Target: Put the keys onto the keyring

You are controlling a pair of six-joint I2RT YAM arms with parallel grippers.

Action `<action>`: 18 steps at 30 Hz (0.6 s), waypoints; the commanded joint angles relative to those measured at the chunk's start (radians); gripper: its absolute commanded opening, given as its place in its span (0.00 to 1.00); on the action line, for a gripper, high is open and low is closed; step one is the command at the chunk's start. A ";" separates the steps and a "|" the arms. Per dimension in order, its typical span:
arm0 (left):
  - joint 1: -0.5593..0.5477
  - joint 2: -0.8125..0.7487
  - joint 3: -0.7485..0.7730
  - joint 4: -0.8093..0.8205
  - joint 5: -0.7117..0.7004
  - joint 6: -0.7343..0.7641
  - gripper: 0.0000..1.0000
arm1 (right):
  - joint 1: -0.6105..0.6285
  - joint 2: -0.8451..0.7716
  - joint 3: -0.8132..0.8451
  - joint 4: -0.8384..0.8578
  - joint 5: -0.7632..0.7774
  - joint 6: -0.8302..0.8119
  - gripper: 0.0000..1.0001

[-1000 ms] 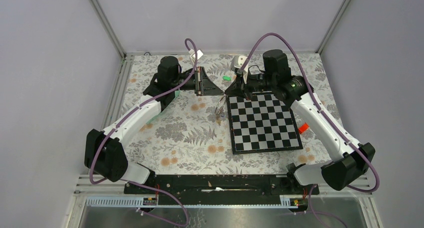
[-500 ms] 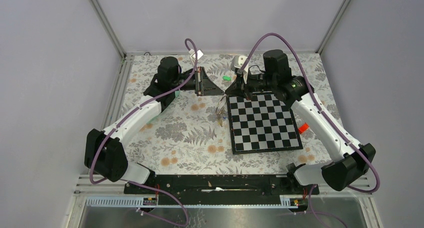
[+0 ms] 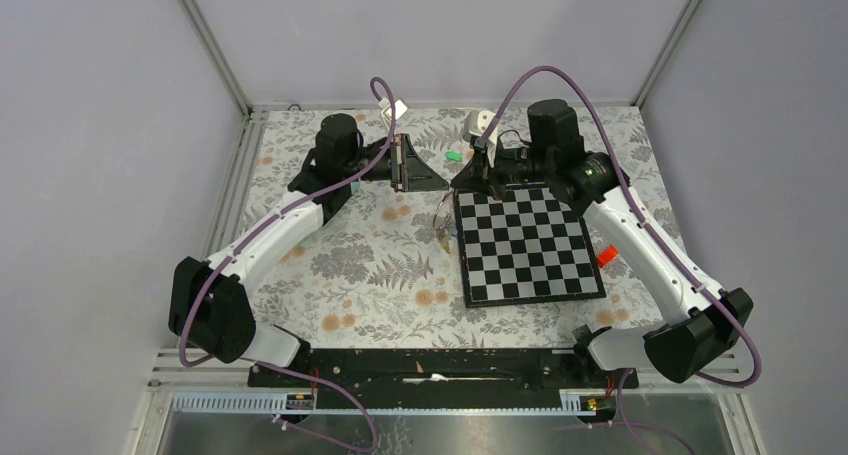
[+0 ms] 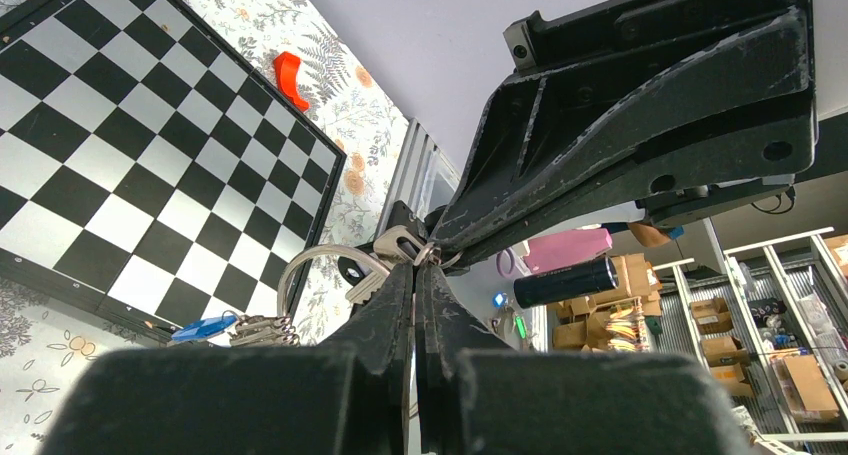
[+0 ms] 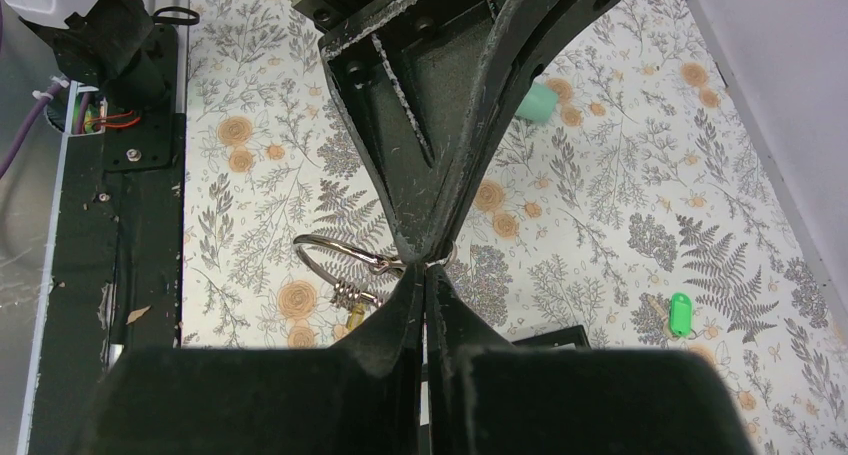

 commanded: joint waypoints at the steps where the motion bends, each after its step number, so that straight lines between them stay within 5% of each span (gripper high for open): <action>1: -0.020 -0.031 -0.001 0.073 0.073 -0.017 0.00 | 0.006 -0.021 0.008 0.045 0.042 0.002 0.00; 18: -0.028 -0.037 -0.009 0.092 0.091 -0.022 0.00 | 0.005 -0.019 0.005 0.060 0.074 0.018 0.00</action>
